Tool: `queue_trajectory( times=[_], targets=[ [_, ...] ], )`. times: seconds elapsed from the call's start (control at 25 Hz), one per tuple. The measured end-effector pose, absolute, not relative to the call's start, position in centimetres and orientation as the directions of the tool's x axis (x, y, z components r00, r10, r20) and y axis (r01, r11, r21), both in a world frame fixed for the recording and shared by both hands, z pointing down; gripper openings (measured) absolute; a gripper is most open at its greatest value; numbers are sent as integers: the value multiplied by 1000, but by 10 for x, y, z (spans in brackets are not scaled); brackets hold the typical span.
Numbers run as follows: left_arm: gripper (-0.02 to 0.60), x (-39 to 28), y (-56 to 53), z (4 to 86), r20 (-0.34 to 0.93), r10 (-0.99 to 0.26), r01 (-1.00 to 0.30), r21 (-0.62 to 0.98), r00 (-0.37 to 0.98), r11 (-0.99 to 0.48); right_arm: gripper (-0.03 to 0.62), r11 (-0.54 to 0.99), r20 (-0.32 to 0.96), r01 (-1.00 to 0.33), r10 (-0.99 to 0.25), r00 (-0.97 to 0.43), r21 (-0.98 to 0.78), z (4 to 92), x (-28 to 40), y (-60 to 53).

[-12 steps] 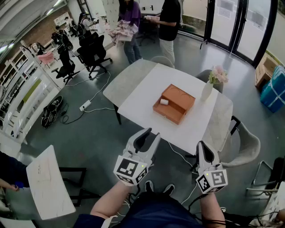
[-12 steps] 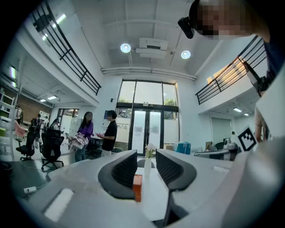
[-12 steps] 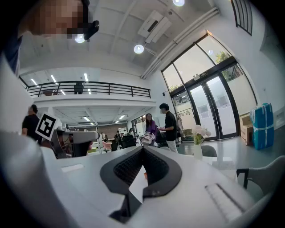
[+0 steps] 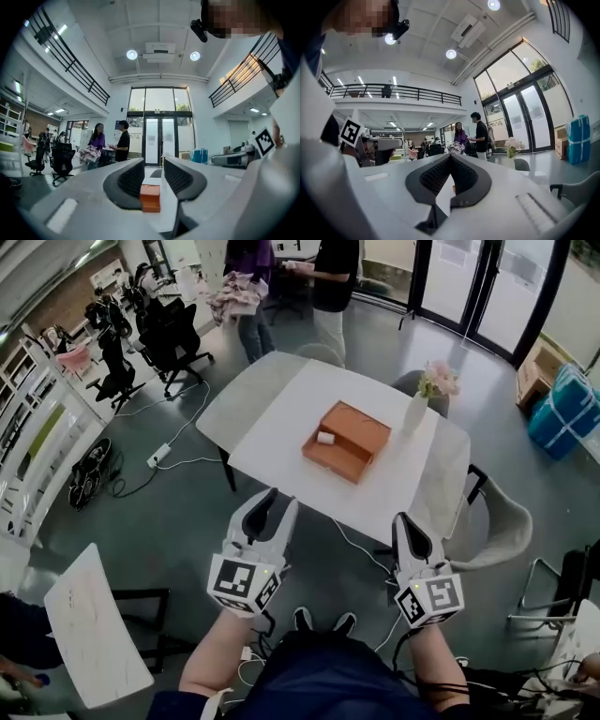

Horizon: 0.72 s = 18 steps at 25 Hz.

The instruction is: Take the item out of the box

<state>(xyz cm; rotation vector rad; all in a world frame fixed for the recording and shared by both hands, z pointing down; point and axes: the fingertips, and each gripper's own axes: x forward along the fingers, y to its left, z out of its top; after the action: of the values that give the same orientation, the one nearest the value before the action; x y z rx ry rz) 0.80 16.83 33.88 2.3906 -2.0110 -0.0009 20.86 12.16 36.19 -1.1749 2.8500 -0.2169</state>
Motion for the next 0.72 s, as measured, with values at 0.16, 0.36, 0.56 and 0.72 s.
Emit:
queue_trajectory(
  times=[0.16, 0.36, 0.56, 0.72],
  targets=[
    [140, 13, 168, 340, 17, -986, -986, 3, 167, -167, 0, 705, 3, -693, -701, -713, -151, 361, 212, 118],
    [140, 12, 166, 344, 17, -990, -990, -5, 143, -143, 2, 719, -7, -676, -686, -727, -161, 365, 211, 110],
    [140, 10, 166, 349, 20, -993, -993, -13, 115, -116, 2, 728, -14, -664, -675, -737, -170, 370, 211, 99],
    [140, 0, 159, 357, 30, -994, -995, -8, 104, -104, 2, 730, -1, -661, -672, -741, -172, 376, 203, 90]
  ],
)
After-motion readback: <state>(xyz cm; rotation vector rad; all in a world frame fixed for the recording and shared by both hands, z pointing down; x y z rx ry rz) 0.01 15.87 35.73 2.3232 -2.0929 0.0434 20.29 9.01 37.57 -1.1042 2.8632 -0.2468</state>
